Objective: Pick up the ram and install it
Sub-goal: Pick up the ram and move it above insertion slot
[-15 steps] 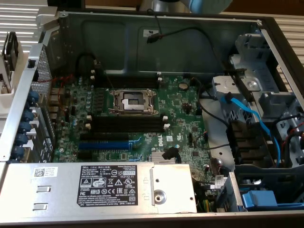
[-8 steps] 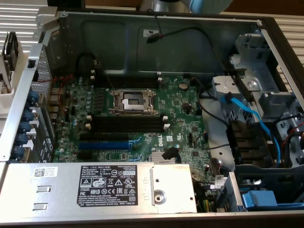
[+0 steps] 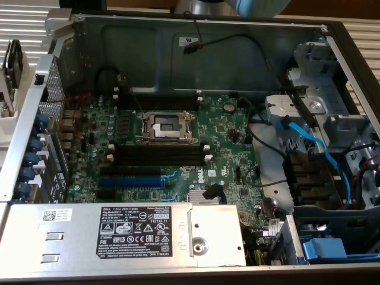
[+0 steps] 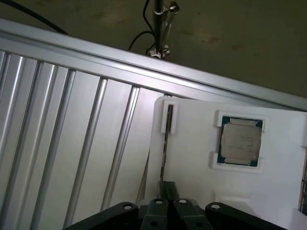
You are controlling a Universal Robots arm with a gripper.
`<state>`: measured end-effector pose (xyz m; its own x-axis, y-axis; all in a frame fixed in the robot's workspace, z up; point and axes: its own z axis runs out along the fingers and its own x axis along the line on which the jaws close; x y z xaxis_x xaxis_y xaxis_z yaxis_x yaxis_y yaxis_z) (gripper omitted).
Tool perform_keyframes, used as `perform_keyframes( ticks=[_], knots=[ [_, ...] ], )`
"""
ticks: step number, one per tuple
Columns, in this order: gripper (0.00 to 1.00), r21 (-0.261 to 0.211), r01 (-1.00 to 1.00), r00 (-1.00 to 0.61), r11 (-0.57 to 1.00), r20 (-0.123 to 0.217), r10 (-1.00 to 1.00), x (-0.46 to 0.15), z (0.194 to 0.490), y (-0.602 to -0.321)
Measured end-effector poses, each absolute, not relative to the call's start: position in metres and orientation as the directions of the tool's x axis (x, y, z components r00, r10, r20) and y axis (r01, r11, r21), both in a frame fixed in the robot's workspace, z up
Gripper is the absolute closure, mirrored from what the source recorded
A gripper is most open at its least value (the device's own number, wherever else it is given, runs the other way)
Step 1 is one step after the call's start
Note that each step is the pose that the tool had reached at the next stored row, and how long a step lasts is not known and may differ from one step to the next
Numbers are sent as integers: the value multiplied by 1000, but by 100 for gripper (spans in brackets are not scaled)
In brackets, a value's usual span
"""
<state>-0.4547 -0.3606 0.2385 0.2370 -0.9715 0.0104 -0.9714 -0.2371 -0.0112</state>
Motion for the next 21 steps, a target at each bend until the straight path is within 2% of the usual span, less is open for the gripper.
perform_keyframes(
  ticks=[6,11,21],
  knots=[
    [90,-9,-972,236,-236,5,-972,-455,230,-360],
    [90,23,-972,234,-235,-11,-972,-455,228,-360],
    [90,32,-972,231,-231,-13,-973,-456,220,-360]
  ],
)
